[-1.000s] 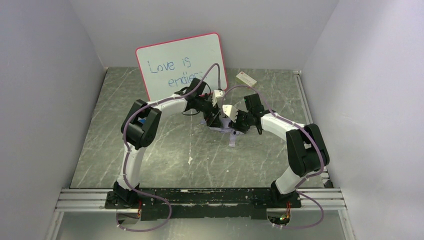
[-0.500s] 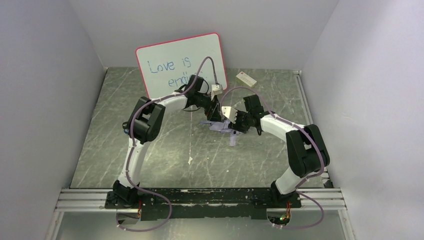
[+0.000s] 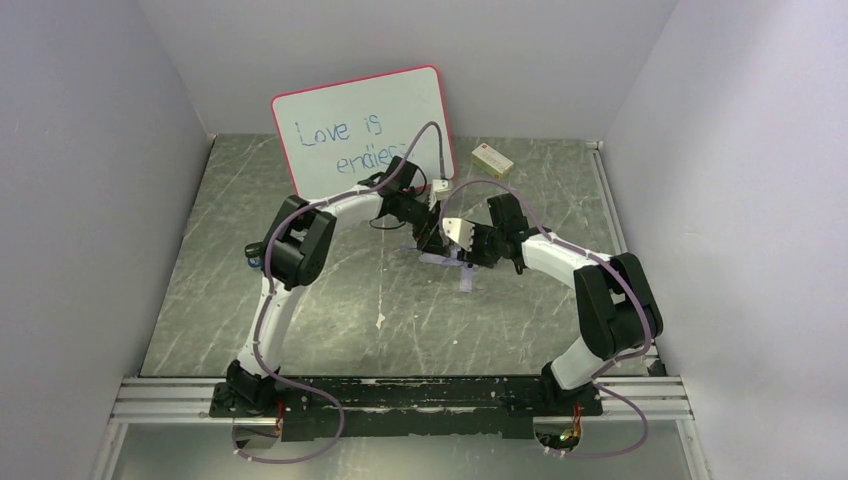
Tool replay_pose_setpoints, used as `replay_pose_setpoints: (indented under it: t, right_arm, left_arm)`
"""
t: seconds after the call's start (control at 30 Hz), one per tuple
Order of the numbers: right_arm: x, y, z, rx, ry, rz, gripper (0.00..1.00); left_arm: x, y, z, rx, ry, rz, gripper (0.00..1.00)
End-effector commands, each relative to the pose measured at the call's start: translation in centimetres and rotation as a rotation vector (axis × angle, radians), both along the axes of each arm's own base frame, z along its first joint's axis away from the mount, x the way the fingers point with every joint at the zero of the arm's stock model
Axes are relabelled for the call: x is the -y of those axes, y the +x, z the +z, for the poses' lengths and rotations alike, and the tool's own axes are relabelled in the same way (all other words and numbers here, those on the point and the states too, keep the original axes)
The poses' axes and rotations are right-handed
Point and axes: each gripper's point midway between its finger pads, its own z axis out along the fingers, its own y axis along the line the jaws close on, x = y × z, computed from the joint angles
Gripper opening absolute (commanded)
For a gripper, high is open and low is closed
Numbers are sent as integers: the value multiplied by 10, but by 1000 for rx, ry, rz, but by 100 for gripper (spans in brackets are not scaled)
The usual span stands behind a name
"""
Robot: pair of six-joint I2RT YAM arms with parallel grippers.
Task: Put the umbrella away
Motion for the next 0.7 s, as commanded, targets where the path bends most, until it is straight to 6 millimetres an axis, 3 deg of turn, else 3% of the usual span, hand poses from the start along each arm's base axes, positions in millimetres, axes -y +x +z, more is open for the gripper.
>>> replay_pose_setpoints:
  t: [0.0,0.37,0.67]
  right_arm:
    - [19,-20,-31,-72,-108,-4,17]
    - [14,-18,-28,-53,-79,-1,17]
    - [13,-16,-24,-45,-78,5,17]
  left_arm:
    - [18,-7,-8,26,17,-44,97]
    - [10,-23,-37,4,99,-51,95]
    - [-18,-31,-66,25,304,-42,89]
